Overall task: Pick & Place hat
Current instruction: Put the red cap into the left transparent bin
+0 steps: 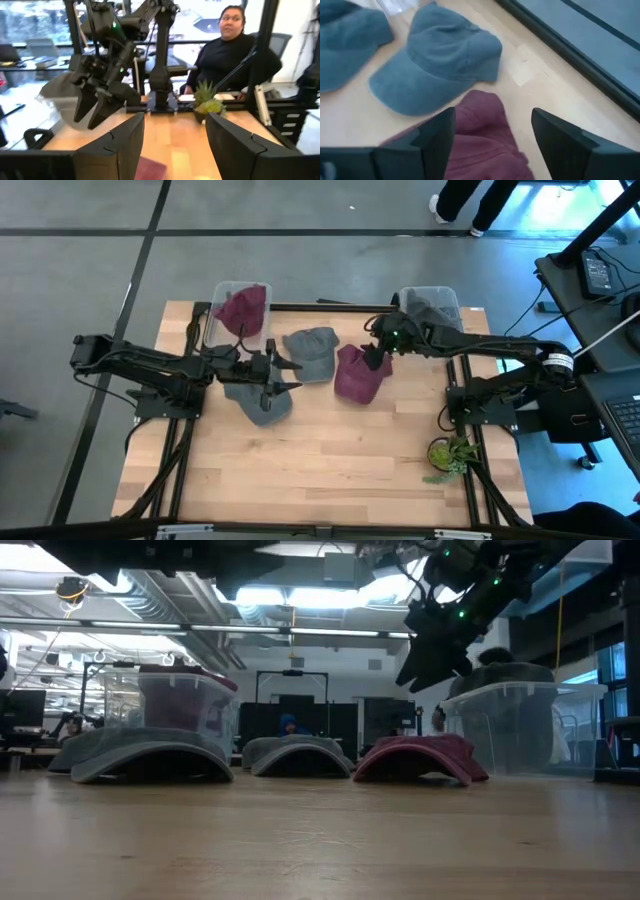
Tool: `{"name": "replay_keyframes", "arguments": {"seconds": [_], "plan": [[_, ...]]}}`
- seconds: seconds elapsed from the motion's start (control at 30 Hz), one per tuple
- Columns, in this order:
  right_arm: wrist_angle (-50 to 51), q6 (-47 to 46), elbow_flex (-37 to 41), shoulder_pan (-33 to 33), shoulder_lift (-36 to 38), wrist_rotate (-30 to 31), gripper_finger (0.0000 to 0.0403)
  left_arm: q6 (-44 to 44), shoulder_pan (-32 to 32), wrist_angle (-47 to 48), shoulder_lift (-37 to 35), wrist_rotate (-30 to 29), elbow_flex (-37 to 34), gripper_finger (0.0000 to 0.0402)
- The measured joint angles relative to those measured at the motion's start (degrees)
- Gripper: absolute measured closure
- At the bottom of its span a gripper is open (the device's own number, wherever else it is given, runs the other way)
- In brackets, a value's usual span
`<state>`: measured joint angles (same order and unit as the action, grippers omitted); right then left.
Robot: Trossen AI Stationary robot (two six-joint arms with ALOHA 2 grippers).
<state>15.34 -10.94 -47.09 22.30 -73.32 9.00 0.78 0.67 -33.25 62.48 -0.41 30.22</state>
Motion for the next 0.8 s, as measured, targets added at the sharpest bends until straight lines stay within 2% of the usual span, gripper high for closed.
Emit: {"name": "replay_keyframes", "arguments": {"seconds": [0.23,0.53,0.7,0.8], "plan": [[1.79,2.84,-1.23,4.85,-9.35,-2.87,0.0139,0.02,0.59,-1.67,0.47,-3.35,0.00,0.0194],[12.79,4.51,-12.15,7.72,-26.62,-4.72,0.0139,2.19,0.57,-2.72,0.39,-3.06,0.00,0.0194],[14.71,5.42,-13.81,7.44,-31.39,-4.80,0.0140,2.54,0.57,-2.61,0.39,-3.03,0.00,0.0194],[14.94,5.21,-13.99,7.42,-33.09,-5.02,0.0154,2.97,0.57,-2.58,0.39,-3.03,0.00,0.0194]]}}
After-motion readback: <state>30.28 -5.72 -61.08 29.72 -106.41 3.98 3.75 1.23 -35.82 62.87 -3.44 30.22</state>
